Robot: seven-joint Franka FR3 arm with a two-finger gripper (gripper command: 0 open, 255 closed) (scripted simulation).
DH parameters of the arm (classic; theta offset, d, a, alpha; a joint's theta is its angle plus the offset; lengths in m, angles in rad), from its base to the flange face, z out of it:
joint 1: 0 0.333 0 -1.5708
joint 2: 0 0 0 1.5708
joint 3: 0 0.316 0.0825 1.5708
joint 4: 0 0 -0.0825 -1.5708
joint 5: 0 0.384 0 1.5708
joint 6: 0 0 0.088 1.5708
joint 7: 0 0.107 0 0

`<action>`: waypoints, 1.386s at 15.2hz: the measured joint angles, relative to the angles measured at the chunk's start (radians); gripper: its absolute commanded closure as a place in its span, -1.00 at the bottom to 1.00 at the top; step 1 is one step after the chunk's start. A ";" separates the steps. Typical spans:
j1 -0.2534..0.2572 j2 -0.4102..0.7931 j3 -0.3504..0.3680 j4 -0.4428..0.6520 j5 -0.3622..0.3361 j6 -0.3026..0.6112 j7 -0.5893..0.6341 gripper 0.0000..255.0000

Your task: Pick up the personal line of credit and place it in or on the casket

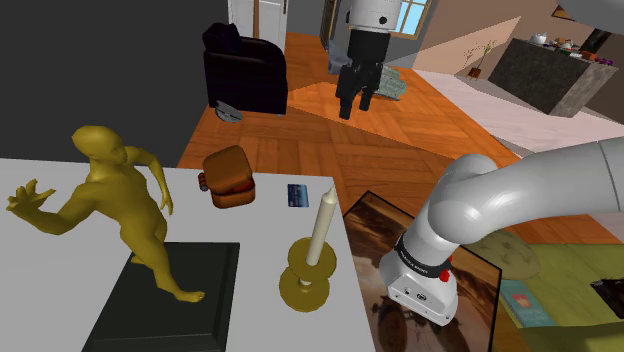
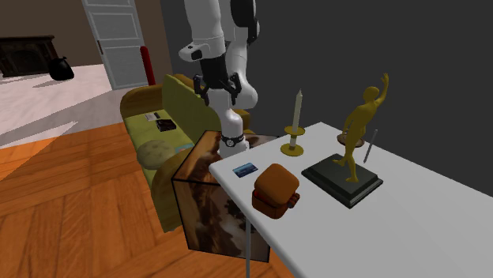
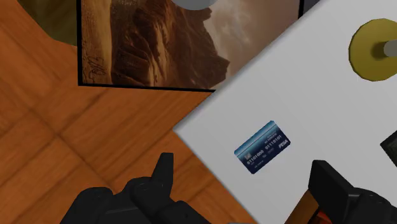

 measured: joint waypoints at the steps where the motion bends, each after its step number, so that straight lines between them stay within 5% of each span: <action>1: 0.000 0.000 0.000 0.000 0.000 0.000 0.000 -1.00; 15: -0.073 0.407 0.119 -0.095 0.308 0.238 0.514 -1.00; 21: -0.073 0.529 0.139 -0.131 0.408 0.346 0.613 -1.00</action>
